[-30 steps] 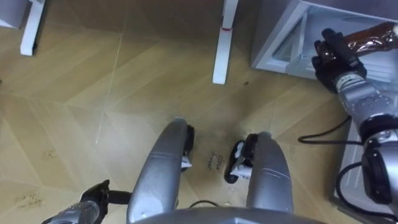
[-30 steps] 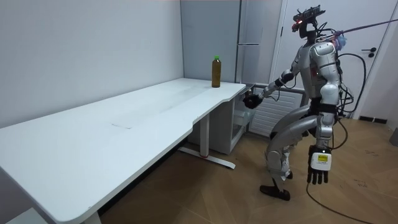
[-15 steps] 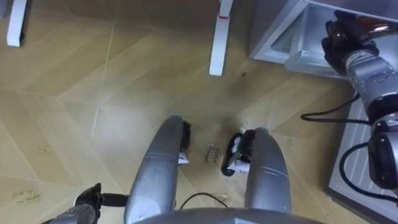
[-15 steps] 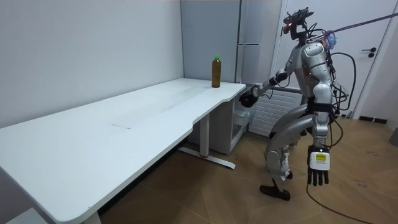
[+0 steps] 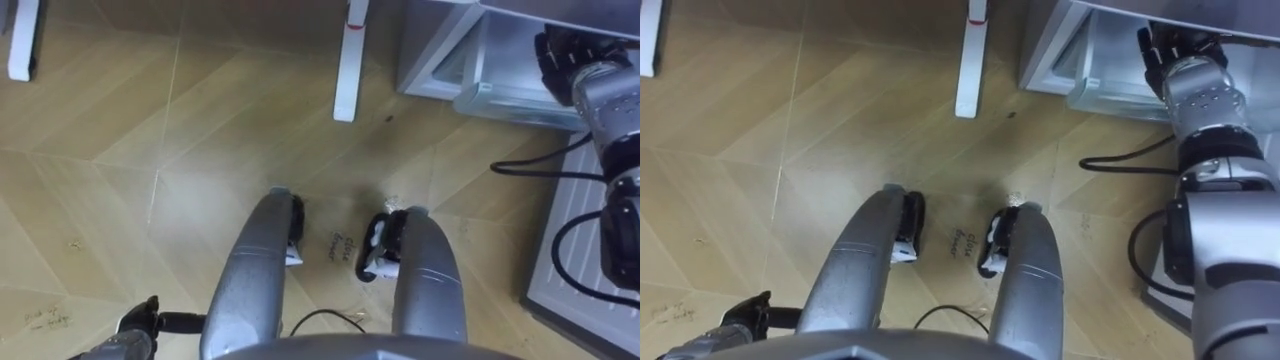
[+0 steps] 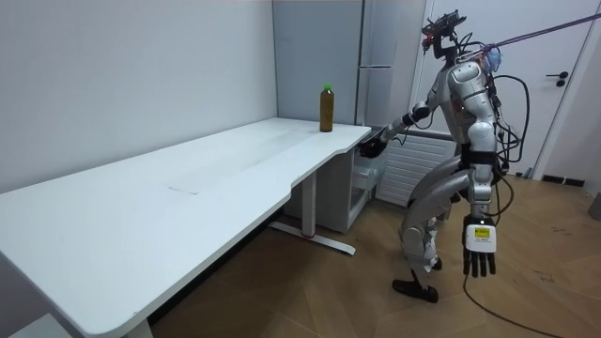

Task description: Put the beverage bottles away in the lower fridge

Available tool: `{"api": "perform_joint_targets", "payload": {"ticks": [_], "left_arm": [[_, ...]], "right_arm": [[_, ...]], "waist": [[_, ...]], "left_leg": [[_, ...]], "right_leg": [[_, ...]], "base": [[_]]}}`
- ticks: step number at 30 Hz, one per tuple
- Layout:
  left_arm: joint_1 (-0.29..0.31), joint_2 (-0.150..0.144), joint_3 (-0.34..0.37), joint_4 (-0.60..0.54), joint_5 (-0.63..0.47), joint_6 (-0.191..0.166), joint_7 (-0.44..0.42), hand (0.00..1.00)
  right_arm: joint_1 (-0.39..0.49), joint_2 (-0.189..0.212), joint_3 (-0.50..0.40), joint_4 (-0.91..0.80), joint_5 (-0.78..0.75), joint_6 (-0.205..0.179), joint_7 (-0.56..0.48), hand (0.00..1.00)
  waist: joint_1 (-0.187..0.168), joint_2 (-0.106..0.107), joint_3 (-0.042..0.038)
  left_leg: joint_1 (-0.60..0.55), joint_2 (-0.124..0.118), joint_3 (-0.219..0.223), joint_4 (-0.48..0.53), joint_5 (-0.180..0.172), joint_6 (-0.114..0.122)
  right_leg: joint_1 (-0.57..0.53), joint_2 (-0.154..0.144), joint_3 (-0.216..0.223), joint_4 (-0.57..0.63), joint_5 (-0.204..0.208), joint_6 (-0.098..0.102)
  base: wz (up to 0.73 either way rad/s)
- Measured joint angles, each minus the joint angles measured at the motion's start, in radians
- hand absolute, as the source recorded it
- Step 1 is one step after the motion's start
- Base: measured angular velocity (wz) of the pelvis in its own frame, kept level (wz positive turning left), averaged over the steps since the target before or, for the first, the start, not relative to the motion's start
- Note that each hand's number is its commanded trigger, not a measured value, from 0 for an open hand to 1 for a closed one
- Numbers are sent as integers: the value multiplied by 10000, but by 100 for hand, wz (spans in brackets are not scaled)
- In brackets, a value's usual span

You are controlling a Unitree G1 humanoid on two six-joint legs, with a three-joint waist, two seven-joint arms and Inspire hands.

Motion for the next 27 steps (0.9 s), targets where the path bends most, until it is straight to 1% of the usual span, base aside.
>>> {"api": "perform_joint_targets", "payload": {"ticks": [5,10,20,27], "left_arm": [[60,-2,-3,-18,35,7,35,0],[72,-1,-7,-206,42,8,68,0],[124,11,-185,-403,-7,-7,16,0],[174,20,-502,-688,-4,-21,-62,0]], "right_arm": [[16,-26,13,24,5,-105,-43,0],[146,-30,28,66,5,-142,-12,0],[226,-90,108,98,-5,-207,341,0],[317,-90,131,128,-7,-207,715,0]], "waist": [[19,29,-3],[74,43,0],[35,55,1],[37,33,13]], "left_leg": [[114,-12,1,-141,19,-31],[347,16,0,-434,75,-82],[561,23,73,-653,75,-87],[559,26,70,-640,75,-87]], "right_leg": [[94,-14,-18,-79,4,-13],[319,-34,-118,-356,69,-113],[484,-34,-105,-505,64,-115],[493,-36,-106,-501,62,-115]], "base": [[0],[0],[0],[0]]}}
